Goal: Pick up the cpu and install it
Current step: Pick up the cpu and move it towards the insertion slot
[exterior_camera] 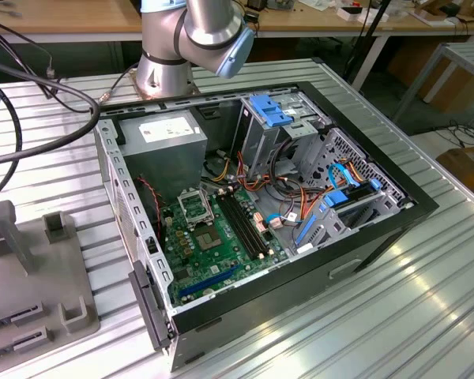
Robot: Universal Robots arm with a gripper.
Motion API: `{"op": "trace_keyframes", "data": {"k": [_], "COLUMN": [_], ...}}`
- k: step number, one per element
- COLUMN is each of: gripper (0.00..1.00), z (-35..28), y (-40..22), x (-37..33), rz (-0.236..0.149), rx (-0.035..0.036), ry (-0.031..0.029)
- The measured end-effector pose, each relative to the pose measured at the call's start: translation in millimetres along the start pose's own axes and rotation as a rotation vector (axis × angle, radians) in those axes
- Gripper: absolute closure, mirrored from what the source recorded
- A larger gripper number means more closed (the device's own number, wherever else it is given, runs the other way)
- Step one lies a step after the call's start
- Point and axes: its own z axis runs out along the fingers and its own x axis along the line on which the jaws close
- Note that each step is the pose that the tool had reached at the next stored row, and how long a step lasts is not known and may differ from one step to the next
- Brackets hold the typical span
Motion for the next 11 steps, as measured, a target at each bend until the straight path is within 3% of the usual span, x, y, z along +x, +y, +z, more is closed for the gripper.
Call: {"op": "trace_keyframes", "data": {"k": [11], "gripper": [0.53], "z": [-13.2], "y": [-0.2], "x": [0.2], "rz": [0.0], "rx": [0.0], "ry": [0.0]}}
